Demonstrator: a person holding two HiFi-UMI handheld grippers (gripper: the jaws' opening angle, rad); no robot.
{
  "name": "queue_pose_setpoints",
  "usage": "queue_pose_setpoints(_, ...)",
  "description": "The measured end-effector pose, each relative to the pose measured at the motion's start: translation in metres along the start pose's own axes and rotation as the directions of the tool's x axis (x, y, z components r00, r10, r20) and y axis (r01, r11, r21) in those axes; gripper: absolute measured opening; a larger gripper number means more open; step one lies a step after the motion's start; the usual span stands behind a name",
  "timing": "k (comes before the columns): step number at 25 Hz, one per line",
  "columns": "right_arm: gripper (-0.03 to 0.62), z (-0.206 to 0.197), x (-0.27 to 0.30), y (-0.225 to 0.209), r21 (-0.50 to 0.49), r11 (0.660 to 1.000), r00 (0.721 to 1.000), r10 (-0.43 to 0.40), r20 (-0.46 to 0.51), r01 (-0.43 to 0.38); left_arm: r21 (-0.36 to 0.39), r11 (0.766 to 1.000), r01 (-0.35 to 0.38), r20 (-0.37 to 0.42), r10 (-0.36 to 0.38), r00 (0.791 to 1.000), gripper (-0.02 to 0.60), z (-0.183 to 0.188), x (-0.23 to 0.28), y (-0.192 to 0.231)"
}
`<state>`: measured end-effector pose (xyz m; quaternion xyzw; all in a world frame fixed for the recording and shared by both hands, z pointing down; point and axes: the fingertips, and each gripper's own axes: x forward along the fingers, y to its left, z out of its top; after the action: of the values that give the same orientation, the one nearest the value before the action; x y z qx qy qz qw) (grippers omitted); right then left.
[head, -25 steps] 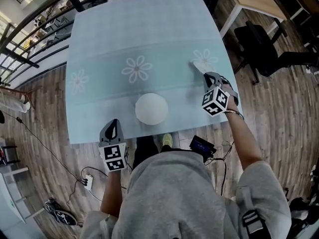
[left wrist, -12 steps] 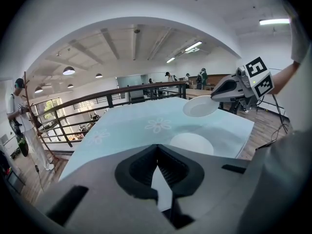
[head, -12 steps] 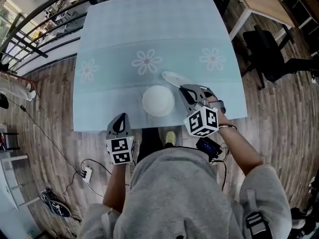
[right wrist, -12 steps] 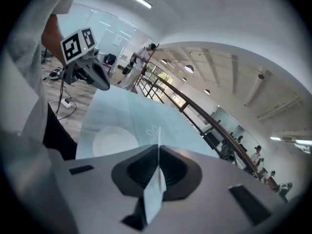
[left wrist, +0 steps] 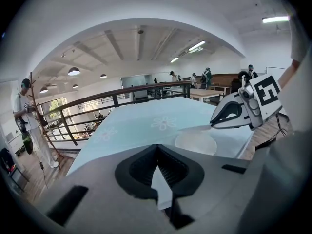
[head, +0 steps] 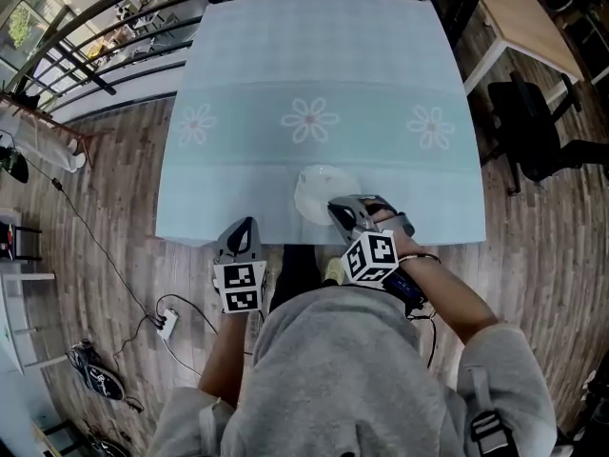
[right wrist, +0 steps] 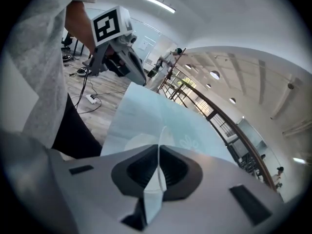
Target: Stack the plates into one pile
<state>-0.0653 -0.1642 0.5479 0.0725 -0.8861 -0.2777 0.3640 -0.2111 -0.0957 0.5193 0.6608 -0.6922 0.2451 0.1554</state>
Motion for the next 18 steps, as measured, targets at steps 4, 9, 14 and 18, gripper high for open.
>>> queue_pose_setpoints(4,0.032,-0.01,0.017,0.037,0.002,0.995,0.994,0.105,-0.016,-0.105,-0.006,1.0,0.0,-0.008,0.0,1.0,0.02,-0.005,-0.003,-0.001)
queue_pose_setpoints(9,0.037,-0.017,0.037,0.067,0.025,0.975,0.974,0.222,-0.041,-0.221,-0.009,1.0,0.007,-0.018,-0.007,1.0,0.02,-0.01,-0.004,-0.001)
queue_pose_setpoints(14,0.051,-0.018,0.043,0.075,0.173,0.945,0.958,0.287,-0.021,-0.279,0.005,1.0,0.014,-0.019,-0.014,1.0,0.02,-0.007,-0.007,-0.005)
queue_pose_setpoints(18,0.117,-0.011,0.04,0.069,0.333,0.881,0.939,0.341,0.048,-0.337,0.013,1.0,0.02,-0.022,-0.02,1.0,0.02,-0.006,-0.006,-0.007)
